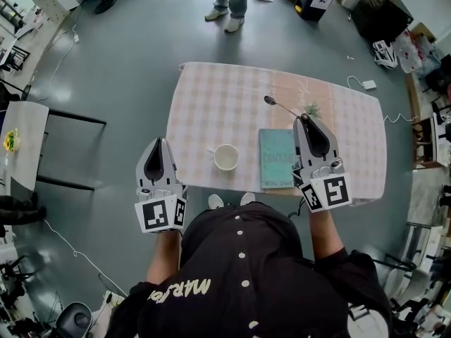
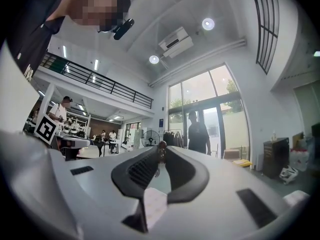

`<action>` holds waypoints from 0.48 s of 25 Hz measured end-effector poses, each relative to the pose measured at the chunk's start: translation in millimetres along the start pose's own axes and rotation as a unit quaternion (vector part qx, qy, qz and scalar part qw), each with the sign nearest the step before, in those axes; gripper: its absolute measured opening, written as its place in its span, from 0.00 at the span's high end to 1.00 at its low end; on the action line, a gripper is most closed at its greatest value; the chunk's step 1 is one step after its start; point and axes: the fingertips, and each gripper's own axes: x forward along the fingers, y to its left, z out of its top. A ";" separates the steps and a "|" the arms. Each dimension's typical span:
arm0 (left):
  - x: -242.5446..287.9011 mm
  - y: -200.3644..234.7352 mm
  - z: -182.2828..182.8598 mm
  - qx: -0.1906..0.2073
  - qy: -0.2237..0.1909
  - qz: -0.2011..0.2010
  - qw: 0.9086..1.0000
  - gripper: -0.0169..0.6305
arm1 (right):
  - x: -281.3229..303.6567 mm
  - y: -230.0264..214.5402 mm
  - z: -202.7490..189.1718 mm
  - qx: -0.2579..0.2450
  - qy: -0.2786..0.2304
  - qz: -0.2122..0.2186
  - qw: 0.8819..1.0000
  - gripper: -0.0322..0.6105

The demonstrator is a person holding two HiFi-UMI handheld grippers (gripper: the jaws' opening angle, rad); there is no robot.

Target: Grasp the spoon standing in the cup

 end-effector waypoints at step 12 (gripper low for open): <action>-0.7 -0.5 1.2 0.013 0.000 -0.002 1.000 0.96 | -1.9 -2.3 -6.3 -0.002 -0.003 0.000 1.000 0.87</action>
